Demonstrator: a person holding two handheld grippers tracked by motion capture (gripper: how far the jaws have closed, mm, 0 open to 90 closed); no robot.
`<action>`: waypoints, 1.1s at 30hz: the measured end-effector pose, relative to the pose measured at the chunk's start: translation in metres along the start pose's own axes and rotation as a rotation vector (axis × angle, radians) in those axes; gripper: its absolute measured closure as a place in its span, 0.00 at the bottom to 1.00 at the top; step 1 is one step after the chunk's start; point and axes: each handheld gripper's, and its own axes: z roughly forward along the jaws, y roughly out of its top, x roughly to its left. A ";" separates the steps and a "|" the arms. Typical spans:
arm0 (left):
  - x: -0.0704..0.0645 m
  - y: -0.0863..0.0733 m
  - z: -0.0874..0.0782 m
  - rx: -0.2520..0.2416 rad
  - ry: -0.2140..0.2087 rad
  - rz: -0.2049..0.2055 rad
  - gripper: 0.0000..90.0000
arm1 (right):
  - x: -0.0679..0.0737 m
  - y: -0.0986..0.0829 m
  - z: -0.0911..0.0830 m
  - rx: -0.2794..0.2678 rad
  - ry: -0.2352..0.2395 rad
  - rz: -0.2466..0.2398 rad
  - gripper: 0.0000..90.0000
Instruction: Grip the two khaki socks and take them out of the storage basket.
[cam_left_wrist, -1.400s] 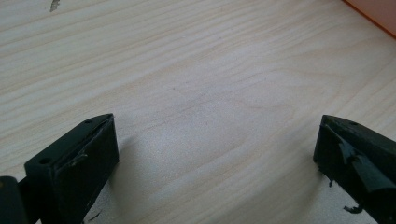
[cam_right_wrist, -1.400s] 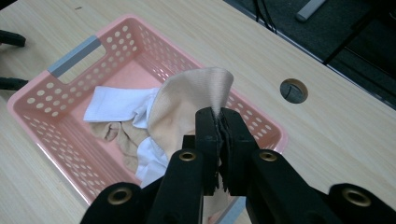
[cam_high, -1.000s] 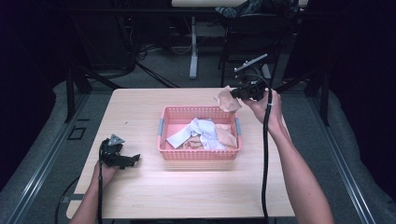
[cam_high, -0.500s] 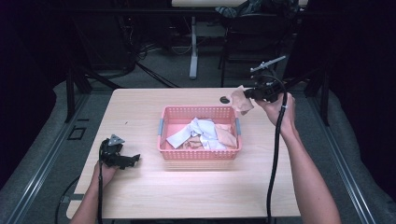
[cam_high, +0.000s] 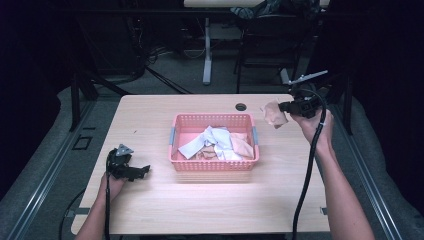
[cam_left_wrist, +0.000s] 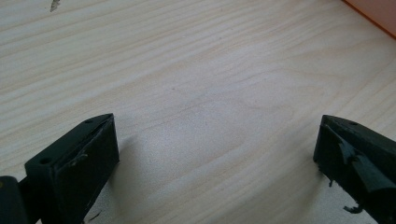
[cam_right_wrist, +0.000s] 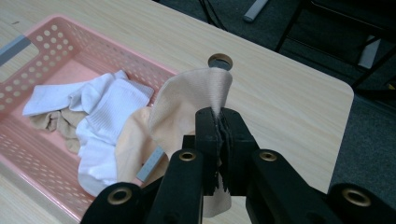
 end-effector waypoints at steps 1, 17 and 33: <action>0.000 0.000 0.000 0.000 0.000 0.001 0.00 | -0.002 -0.003 0.001 -0.004 0.000 0.002 0.96; 0.000 0.000 0.000 0.000 0.004 0.001 0.00 | -0.021 -0.043 0.023 0.043 0.009 0.062 0.96; 0.000 0.002 0.001 0.000 -0.020 0.025 0.00 | -0.029 -0.057 0.043 0.091 -0.013 0.079 0.96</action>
